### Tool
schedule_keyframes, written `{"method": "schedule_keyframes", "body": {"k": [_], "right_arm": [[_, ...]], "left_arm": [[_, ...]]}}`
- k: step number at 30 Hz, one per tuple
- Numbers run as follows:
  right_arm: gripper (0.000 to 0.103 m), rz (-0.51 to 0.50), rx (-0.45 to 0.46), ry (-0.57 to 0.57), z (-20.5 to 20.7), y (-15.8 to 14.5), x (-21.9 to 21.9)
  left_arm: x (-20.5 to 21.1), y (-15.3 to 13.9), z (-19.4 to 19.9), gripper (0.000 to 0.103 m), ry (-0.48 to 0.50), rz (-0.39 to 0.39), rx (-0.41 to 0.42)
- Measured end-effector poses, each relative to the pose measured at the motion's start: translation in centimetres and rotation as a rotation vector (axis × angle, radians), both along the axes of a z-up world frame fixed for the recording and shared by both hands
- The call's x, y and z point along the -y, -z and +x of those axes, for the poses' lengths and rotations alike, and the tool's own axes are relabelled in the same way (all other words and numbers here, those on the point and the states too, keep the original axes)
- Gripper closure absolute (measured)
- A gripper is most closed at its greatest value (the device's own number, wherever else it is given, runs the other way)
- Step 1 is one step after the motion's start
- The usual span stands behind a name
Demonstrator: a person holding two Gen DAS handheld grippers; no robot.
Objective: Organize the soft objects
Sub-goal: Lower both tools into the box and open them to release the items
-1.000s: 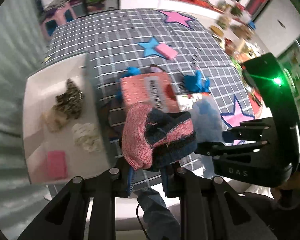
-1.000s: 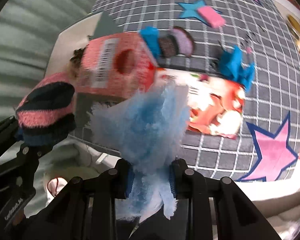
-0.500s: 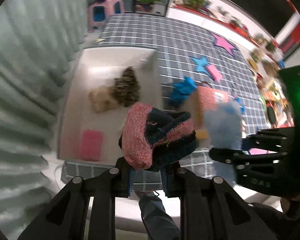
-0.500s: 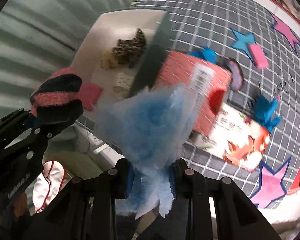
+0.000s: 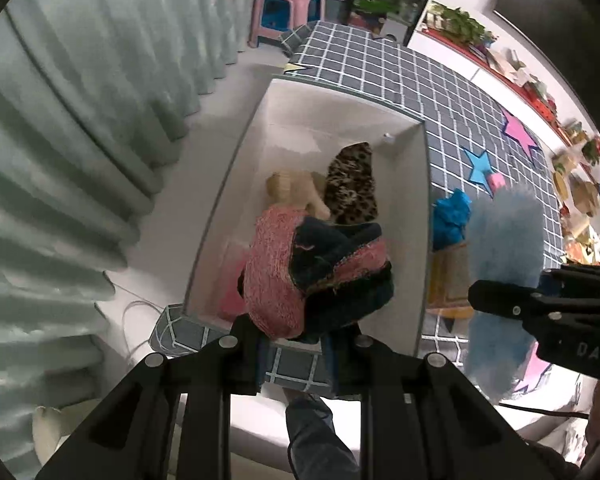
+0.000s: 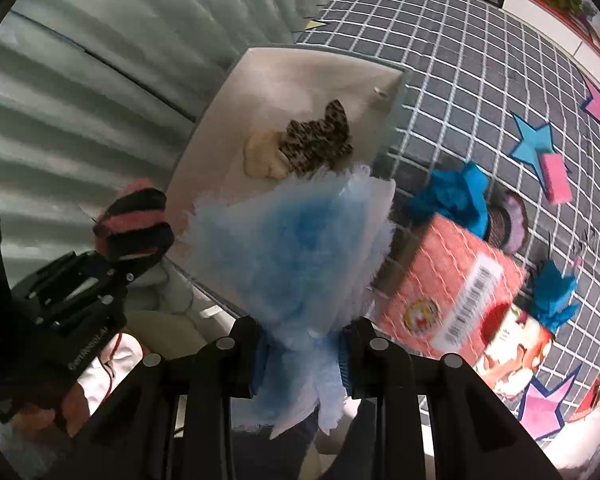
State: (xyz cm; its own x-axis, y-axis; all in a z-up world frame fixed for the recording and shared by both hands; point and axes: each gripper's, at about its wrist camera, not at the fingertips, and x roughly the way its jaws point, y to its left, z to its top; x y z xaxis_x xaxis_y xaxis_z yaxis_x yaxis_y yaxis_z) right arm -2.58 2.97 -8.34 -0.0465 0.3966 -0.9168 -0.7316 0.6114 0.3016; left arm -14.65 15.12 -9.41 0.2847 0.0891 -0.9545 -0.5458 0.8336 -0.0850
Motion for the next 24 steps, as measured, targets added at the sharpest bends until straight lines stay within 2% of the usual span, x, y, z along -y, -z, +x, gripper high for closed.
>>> {"method": "schedule_keyframes", "body": {"k": [11, 24], "right_arm": [[0.073, 0.013, -0.015, -0.019, 1.1, 0.3, -4.1], [0.073, 0.011, -0.016, -0.005, 2.0, 0.8, -5.7]], "left_arm": [[-0.9, 2.3, 0.8, 0.079, -0.037, -0.013, -0.063], [-1.5, 3.8, 2.6, 0.079, -0.045, -0.018, -0.102]]}}
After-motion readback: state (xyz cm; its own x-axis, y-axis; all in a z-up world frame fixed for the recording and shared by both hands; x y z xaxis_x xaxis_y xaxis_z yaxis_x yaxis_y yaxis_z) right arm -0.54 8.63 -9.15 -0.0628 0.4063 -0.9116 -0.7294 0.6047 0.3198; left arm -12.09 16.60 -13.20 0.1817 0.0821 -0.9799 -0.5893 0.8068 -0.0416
